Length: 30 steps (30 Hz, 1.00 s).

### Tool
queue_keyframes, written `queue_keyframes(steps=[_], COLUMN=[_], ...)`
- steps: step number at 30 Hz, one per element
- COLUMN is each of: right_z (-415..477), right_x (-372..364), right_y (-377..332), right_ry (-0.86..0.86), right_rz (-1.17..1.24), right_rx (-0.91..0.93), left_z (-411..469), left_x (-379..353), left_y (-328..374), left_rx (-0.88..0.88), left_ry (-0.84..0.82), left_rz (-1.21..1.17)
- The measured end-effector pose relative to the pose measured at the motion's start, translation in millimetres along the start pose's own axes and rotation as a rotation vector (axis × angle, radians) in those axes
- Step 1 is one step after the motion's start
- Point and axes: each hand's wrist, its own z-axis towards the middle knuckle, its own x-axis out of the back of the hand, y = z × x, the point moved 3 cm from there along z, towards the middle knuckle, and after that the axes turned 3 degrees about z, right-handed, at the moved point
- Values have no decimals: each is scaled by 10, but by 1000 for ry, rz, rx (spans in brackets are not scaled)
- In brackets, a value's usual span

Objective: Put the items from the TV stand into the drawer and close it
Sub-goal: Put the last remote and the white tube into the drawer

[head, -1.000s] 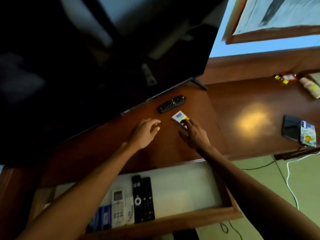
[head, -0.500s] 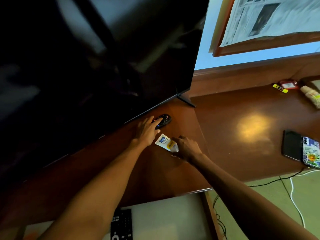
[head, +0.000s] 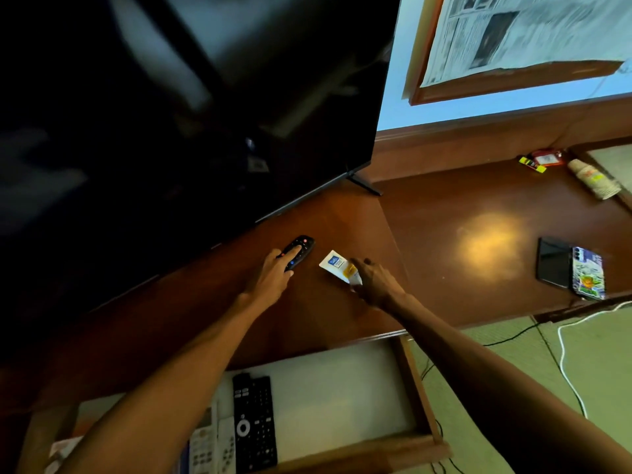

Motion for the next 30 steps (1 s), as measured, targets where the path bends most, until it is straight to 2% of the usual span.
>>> queue_keyframes(steps=[5,9,14,17,22,26,30], right_z=[-479,-980,-1546,-1756,-1900,-1788,-1595], right_x=[-173,-432,-751,-956,-1358,-1627,-1837], right_y=[-184,-243,-139,-18,147,182,171], right_ry=[76,125,90,-8,-143,-120,-87], right_rz=[59,114,71,63,62,60,72], right_rx=[-36,-31,-85,-102,-165,-191,-205], left_z=[-797,-1416,-2143,-2433,-2631,-2520,-2375], left_x=[183,88,-122,-330,-760,-1034,-1279], left_y=[-123,-292,-372,-467,-486,-442,-378], left_rx=[-10,-39,-203,-208,-155,-4,119], left_ry=[72,120,-4,-83,-204,-171,-107], left_rz=[-209,-234,-212,-110,-50,-98,-51])
